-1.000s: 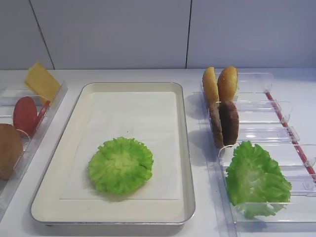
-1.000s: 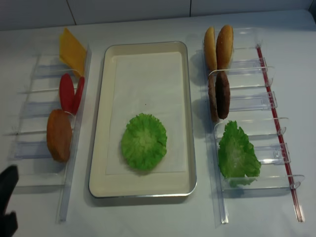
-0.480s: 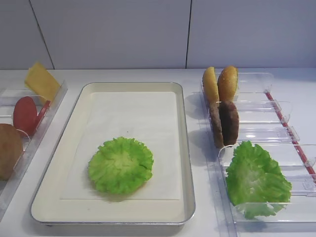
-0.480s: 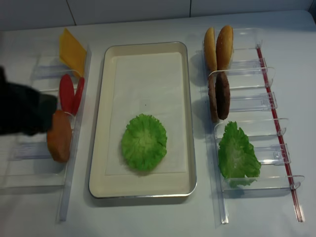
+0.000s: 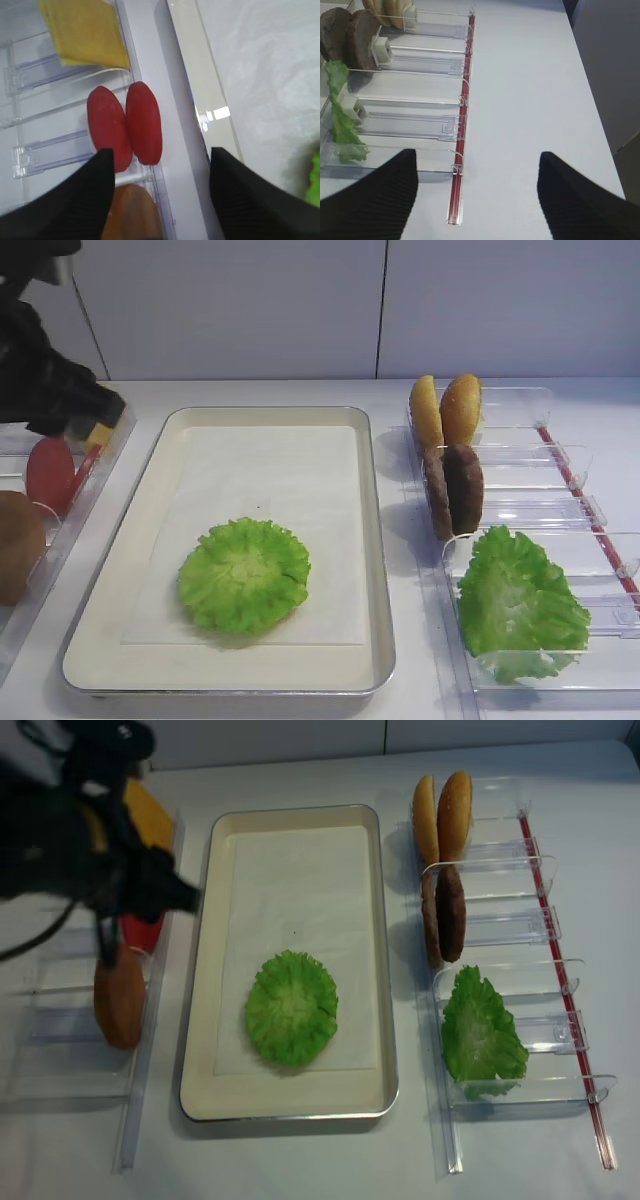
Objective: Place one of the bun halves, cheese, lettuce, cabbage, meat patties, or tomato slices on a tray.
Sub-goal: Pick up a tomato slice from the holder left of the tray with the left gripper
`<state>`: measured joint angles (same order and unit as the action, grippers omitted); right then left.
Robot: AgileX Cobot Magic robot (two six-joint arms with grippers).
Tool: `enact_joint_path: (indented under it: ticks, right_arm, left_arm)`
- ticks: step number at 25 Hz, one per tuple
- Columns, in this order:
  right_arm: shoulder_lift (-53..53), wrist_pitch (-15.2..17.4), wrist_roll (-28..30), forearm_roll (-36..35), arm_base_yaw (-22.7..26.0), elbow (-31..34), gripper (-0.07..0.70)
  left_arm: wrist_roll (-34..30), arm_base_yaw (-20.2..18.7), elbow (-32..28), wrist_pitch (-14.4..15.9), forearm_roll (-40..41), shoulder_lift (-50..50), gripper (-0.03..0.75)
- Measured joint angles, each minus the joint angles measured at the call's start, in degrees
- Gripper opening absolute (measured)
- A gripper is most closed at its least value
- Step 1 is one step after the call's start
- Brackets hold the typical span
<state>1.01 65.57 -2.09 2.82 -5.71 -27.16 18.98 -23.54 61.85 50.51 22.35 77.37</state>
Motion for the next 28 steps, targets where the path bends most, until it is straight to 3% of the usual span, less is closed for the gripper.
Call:
enact_joint_path:
  ticks: [11,23,28]
  right_arm:
    - [0.0,0.0,0.0,0.0,0.0,0.0,0.514]
    - [0.0,0.0,0.0,0.08,0.0,0.0,0.514]
    - [0.0,0.0,0.0,0.08,0.0,0.0,0.514]
  left_arm:
    - [12.81,-0.48,6.82,2.81,6.61,16.0,0.408]
    - [16.37,-0.48,6.86,3.51,10.63,19.81,0.286]
    - [16.37,-0.48,6.86,2.94,10.89,19.81,0.272]
